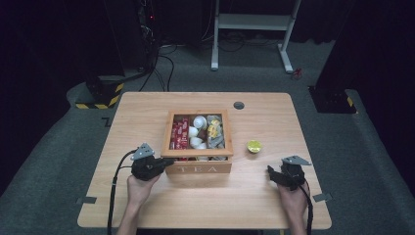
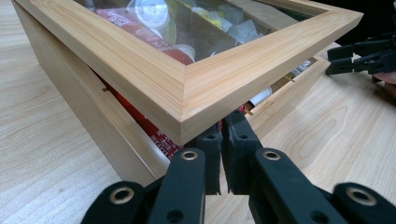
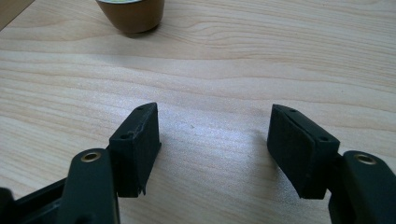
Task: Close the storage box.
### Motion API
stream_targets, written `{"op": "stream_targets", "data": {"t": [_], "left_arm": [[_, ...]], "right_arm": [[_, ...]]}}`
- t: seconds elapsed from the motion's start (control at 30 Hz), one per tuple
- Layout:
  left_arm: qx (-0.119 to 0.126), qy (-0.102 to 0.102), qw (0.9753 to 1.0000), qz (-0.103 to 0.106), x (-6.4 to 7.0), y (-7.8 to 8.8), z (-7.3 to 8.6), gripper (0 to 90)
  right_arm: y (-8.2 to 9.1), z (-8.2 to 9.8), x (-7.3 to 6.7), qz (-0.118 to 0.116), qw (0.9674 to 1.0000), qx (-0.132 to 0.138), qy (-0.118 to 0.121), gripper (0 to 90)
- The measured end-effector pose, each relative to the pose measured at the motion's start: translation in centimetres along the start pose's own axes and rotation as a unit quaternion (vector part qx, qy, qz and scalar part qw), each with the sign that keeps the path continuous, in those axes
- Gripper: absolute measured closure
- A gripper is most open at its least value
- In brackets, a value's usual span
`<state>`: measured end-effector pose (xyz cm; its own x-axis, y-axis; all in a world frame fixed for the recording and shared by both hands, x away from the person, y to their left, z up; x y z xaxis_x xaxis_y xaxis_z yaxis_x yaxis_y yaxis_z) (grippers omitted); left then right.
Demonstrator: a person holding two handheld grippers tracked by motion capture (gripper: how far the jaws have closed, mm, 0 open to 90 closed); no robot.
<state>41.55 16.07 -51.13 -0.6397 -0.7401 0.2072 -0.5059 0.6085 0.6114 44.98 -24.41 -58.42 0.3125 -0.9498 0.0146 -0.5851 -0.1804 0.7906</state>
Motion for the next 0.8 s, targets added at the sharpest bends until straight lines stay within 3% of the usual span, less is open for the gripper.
{"op": "stream_targets", "data": {"t": [0.8], "left_arm": [[-0.009, -0.003, 0.9999, 0.009, 0.34, -0.32, 0.39, 86.6]], "right_arm": [[-0.01, 0.00, 0.01, 0.000, 1.0000, 0.000, 0.000, 34.2]]}}
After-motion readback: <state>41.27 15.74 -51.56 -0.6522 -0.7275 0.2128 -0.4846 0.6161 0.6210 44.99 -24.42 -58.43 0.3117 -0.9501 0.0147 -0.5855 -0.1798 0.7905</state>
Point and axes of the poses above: each handheld gripper's, and its own axes: y roughly backward along the jaws, z roughly out of its underside, x roughly to its right, the point moved 9 cm from there along -y, roughly forward along the jaws, and after that the axes turned 9 degrees about -x, right-handed, at the moved point
